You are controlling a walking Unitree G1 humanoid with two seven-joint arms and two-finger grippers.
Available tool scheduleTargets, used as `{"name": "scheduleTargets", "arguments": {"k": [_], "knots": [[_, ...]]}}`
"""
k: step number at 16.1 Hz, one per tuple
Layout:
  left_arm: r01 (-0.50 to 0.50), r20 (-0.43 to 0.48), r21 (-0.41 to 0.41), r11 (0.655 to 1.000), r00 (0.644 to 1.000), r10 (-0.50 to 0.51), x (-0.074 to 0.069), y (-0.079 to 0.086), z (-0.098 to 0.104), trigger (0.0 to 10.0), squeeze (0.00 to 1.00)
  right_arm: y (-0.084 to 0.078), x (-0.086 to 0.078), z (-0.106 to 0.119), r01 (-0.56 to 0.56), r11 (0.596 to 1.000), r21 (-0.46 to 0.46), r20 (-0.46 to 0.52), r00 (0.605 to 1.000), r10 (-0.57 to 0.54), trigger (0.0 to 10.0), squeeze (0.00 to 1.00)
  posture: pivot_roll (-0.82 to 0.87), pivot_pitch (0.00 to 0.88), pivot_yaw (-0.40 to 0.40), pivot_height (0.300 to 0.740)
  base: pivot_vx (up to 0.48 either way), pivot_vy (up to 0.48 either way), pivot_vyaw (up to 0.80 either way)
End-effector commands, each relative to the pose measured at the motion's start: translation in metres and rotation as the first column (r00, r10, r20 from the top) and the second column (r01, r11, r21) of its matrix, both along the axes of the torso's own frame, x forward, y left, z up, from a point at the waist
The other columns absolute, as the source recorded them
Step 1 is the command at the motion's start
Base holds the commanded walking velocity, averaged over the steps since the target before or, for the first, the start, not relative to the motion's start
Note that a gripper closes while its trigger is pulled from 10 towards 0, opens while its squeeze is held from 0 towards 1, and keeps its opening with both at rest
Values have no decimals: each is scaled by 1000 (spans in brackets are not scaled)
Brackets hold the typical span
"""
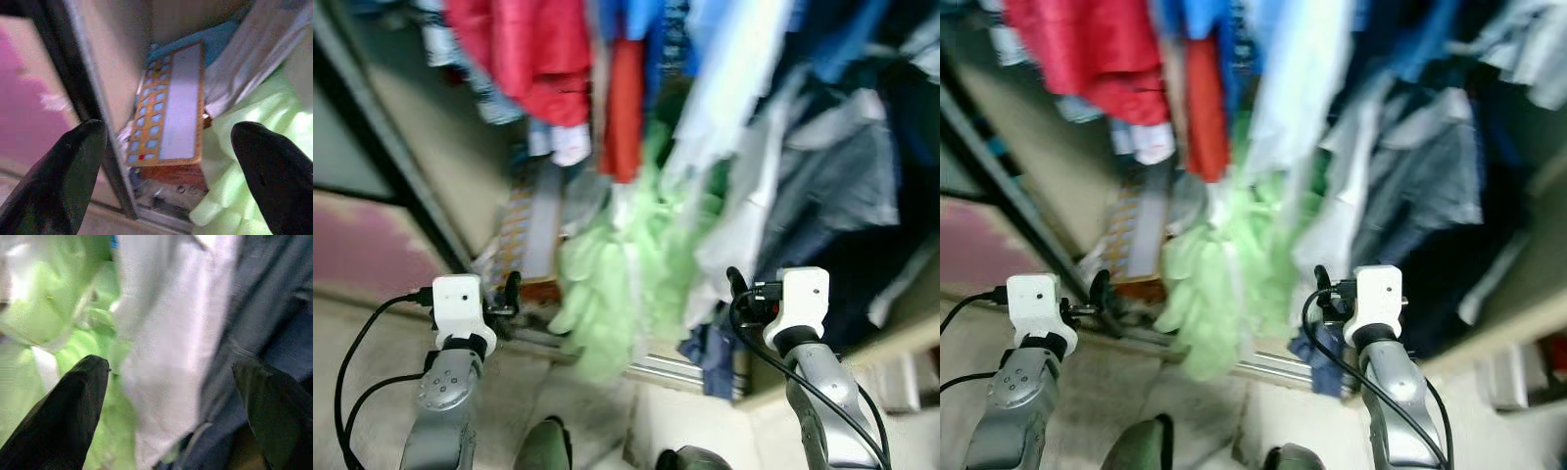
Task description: Clean up the room
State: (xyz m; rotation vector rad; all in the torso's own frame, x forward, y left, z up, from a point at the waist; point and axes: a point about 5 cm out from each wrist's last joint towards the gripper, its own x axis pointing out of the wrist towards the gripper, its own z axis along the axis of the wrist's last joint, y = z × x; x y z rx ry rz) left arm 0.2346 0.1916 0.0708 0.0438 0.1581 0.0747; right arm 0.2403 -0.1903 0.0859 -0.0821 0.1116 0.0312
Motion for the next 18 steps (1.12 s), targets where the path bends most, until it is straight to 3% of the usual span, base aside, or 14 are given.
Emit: {"name": "scheduleTargets", "arguments": {"k": [1, 4, 9, 13, 16, 18], "knots": [[1, 15, -1, 1000, 1000, -1, -2, -1, 2, 10000, 0, -4, 0, 6, 17, 1000, 16, 29, 999, -18, 10000, 0, -22, 125, -47, 740, 0, 0, 800], [-21, 10, 21, 1000, 1000, 21, -3, 3, 3, 10000, 0, -5, -1, 4, 40, 999, 37, 21, 999, -41, 10000, 0, -24, 124, -34, 740, 0, 0, 800], [-40, 17, 42, 998, 999, 39, 8, 2, 3, 10000, 0, -2, 2, 2, 29, 999, 42, 23, 999, -30, 10000, 0, -22, 126, -31, 740, 0, 0, 800], [-107, 80, 85, 991, 992, 101, 12, 9, 20, 10000, 0, 0, 13, 12, -2, 999, 32, 57, 998, 0, 10000, 0, 6, 133, -46, 740, 0, 0, 800], [-119, 44, 116, 986, 992, 114, 3, 14, 9, 10000, 0, 4, 10, 8, -24, 999, 24, 51, 998, 22, 10000, 0, -6, 110, -56, 740, 0, 0, 692], [-96, 18, 128, 987, 995, 94, 0, 9, -3, 10000, 0, 3, 4, -1, -16, 999, 32, 25, 1000, 16, 10000, 0, -7, 53, -51, 740, 0, 0, 0]]}}
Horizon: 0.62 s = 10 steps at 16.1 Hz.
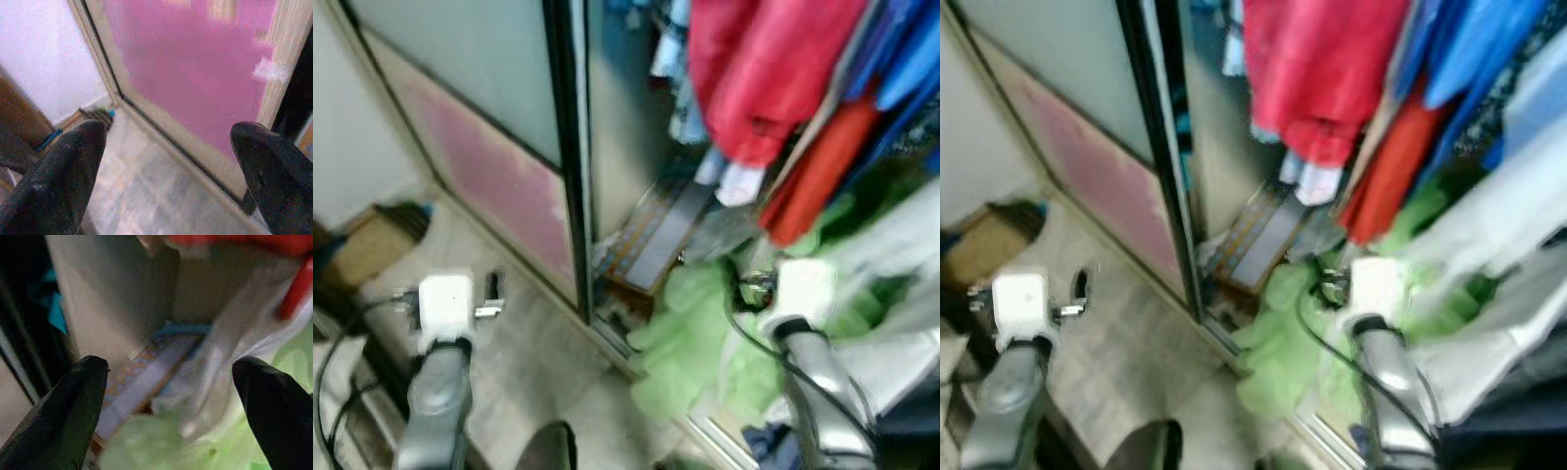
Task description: Clean up the room
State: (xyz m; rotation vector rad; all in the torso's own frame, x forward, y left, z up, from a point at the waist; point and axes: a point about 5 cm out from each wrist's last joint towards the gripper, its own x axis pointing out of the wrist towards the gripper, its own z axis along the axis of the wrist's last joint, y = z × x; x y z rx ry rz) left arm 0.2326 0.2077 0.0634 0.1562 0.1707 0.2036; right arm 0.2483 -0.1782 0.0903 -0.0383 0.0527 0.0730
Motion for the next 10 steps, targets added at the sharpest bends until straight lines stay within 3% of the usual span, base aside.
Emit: {"name": "scheduleTargets", "arguments": {"k": [1, 4, 6, 10], "knots": [[13, 8, -10, 1000, 1000, -13, 2, -8, -4, 10000, 0, -13, -8, -16, 54, 998, -11, -60, 997, -54, 10000, 0, -3, 7, -44, 740, 0, 0, 0], [11, -15, -22, 1000, 1000, -11, 5, -12, -14, 10000, 0, -10, -9, -29, 67, 998, -5, -87, 994, -67, 10000, 0, -5, 0, -16, 740, 0, 0, 0], [49, -24, -38, 998, 998, -49, 20, -26, -21, 10000, 0, -3, 6, -33, 62, 998, 7, -76, 995, -61, 10000, 0, -17, 0, 1, 740, 0, 0, 0], [47, 10, -3, 999, 999, -47, 29, -22, -14, 10000, 0, -15, 16, -24, 56, 997, -51, -37, 998, -58, 10000, 0, -21, 0, -17, 740, 0, 0, 0]]}}
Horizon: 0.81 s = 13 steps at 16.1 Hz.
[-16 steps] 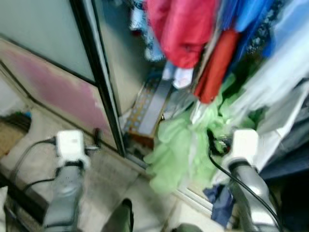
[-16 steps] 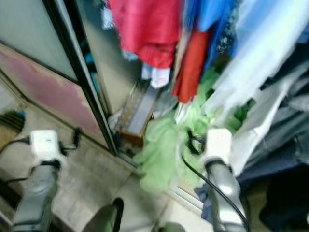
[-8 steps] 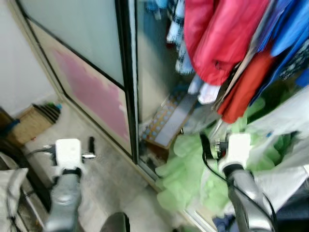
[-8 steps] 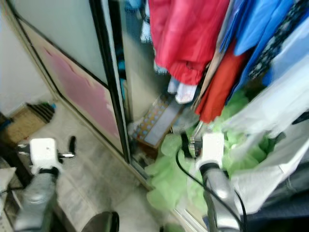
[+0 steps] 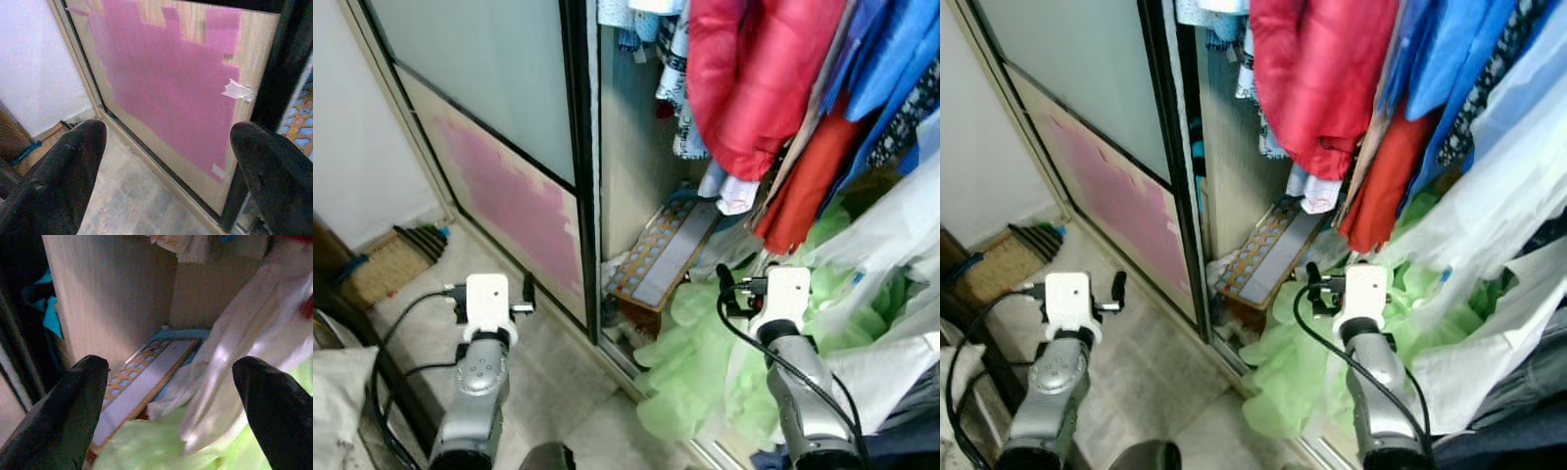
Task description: Clean up the room
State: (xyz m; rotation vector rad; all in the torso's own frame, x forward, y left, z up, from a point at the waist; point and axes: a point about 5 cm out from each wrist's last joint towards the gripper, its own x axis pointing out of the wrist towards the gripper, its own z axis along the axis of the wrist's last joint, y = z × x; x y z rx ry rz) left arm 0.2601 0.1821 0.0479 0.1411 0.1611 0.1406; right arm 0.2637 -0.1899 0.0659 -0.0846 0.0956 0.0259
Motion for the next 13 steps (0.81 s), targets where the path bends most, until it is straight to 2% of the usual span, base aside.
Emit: {"name": "scheduleTargets", "arguments": {"k": [1, 3, 4, 7, 8, 11, 13], "knots": [[-31, 24, 29, 999, 999, 30, 4, 9, 7, 10000, 0, -9, 1, 2, 10, 1000, -26, 11, 1000, -10, 10000, 0, -21, 0, -22, 740, 0, 0, 0], [-52, 33, 18, 998, 998, 52, 4, 15, 9, 10000, 0, -12, -1, 2, 13, 999, -29, 19, 1000, -13, 10000, 0, -24, 0, -13, 740, 0, 0, 281], [-39, 34, 37, 999, 999, 38, 2, 17, 7, 10000, 0, -11, -5, -3, 21, 999, -29, 3, 1000, -21, 10000, 0, -22, 0, -14, 740, 0, 0, 800], [-40, 35, 33, 999, 999, 38, -4, 17, 10, 10000, 0, -3, -11, 0, 16, 1000, -17, 14, 1000, -16, 10000, 0, -22, 24, -19, 740, 0, 0, 800], [-54, 33, 61, 997, 998, 52, -7, 17, 11, 10000, 0, -1, -15, 0, 7, 1000, -19, 9, 1000, -7, 10000, 0, -19, 34, -23, 740, 0, 0, 800], [-17, 62, 69, 997, 998, 13, -16, 11, 18, 10000, 0, -3, -23, -1, 8, 1000, -17, 5, 1000, -8, 10000, 0, -8, 53, -23, 740, 0, 0, 800], [3, 67, 42, 999, 998, -5, -20, 9, 19, 10000, 0, -5, -25, 0, 23, 1000, -9, 4, 1000, -23, 10000, 0, -5, 61, -23, 740, 0, 0, 800]]}}
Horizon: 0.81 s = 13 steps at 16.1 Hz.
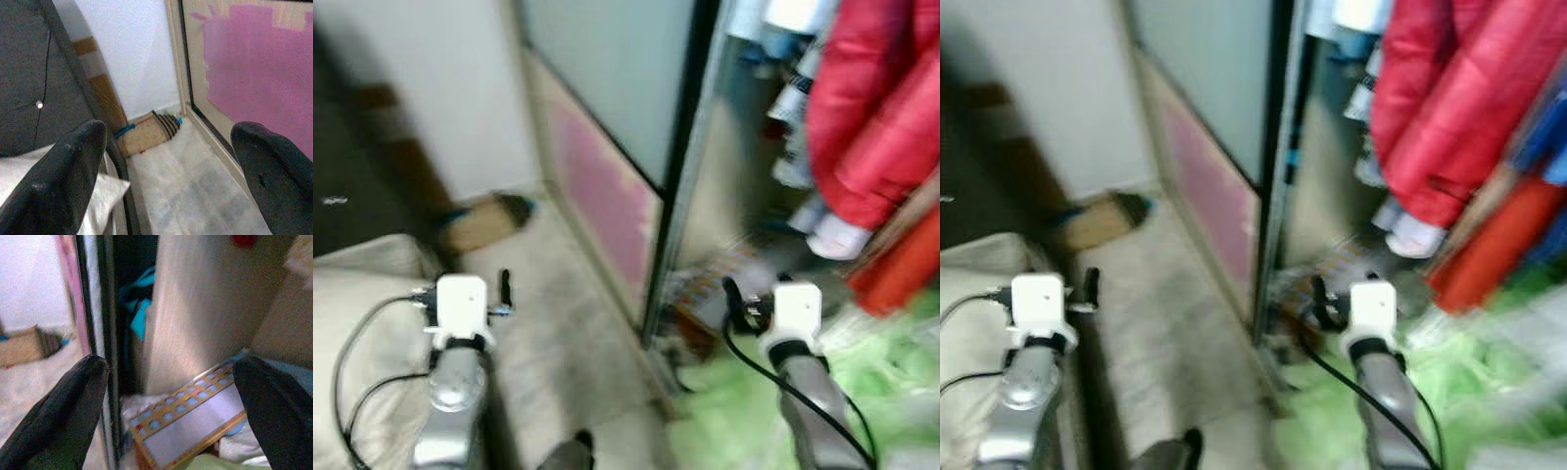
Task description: Clean up the room
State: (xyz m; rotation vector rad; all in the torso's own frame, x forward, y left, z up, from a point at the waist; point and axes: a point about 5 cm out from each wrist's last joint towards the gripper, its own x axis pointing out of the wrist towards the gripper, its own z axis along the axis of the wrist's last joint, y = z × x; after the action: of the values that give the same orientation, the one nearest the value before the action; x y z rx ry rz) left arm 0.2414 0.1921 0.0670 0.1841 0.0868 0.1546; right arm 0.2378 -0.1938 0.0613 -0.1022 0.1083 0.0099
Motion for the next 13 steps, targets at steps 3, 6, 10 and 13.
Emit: {"name": "scheduleTargets", "arguments": {"k": [3, 6, 10, 13], "knots": [[19, -2, 8, 1000, 1000, -19, -3, -4, 2, 10000, 0, -1, 2, 5, 13, 1000, 11, 13, 1000, -13, 10000, 0, -2, 75, -24, 740, 0, 0, 800], [-32, -31, 15, 999, 999, 32, -9, -1, 4, 10000, 0, -2, 1, 12, 12, 1000, 10, 21, 1000, -12, 10000, 0, 4, 97, -38, 740, 0, 0, 800], [-6, -16, -59, 998, 1000, 5, -14, -2, 12, 10000, 0, -2, 2, 18, -6, 1000, 11, 22, 1000, 6, 10000, 0, 11, 133, -57, 740, 0, 0, 800], [-34, -7, 9, 999, 999, 34, -15, 2, 14, 10000, 0, -3, 4, 21, -8, 1000, 13, 19, 1000, 8, 10000, 0, 14, 129, -56, 740, 0, 0, 800]]}}
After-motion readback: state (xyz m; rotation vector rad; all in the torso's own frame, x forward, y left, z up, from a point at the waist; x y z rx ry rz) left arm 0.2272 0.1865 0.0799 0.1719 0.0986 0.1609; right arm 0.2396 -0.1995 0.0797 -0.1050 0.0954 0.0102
